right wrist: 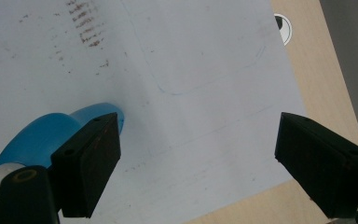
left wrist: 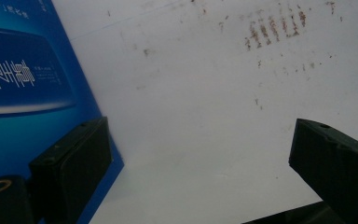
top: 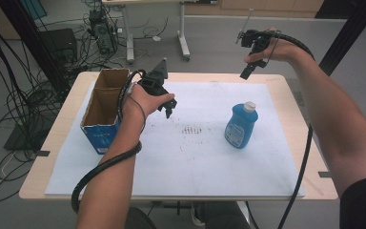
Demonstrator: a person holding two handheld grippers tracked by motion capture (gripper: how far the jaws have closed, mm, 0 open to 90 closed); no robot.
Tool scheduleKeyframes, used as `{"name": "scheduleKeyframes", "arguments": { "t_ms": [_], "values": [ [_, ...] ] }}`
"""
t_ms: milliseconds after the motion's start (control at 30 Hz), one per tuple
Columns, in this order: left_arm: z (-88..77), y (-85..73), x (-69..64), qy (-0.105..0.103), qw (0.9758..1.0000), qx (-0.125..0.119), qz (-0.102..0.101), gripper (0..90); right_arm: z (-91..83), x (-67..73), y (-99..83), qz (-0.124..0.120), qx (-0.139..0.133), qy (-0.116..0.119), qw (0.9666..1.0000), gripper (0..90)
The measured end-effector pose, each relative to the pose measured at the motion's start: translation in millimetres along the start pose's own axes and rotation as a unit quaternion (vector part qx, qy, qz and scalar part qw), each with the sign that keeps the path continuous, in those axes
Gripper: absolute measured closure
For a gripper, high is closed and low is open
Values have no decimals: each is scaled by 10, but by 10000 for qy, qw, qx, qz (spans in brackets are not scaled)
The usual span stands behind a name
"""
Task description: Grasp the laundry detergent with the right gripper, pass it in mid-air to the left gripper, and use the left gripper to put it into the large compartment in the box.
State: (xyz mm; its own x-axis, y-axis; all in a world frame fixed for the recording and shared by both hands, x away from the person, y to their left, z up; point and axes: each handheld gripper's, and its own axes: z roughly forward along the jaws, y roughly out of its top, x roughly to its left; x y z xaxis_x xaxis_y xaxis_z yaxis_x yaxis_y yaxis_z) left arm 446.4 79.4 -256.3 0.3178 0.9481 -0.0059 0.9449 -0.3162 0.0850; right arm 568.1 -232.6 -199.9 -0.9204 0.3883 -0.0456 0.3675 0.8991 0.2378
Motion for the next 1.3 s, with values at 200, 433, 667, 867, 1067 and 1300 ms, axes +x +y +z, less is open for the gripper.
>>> {"name": "scheduleKeyframes", "arguments": {
  "t_ms": [200,433,667,867,1067,1300],
  "values": [
    [0,2,-5,-14,10000,-7,-18,63,-46,-4,-58,11,-57,-20,10000,136],
    [-1,9,-37,22,10000,2,47,63,-64,21,-138,-15,-1,5,10000,130],
    [-39,3,-64,18,9999,-62,97,62,-101,73,-246,-44,114,32,9999,124],
    [-44,-4,-93,16,9998,-73,175,62,-188,146,-431,-25,48,45,10000,126],
    [-22,-5,-150,37,9997,-45,239,62,-212,217,-672,50,-34,66,10000,112],
    [-19,-5,-206,45,9995,-33,327,62,-196,334,-959,79,-64,56,9999,109]
  ]
}}
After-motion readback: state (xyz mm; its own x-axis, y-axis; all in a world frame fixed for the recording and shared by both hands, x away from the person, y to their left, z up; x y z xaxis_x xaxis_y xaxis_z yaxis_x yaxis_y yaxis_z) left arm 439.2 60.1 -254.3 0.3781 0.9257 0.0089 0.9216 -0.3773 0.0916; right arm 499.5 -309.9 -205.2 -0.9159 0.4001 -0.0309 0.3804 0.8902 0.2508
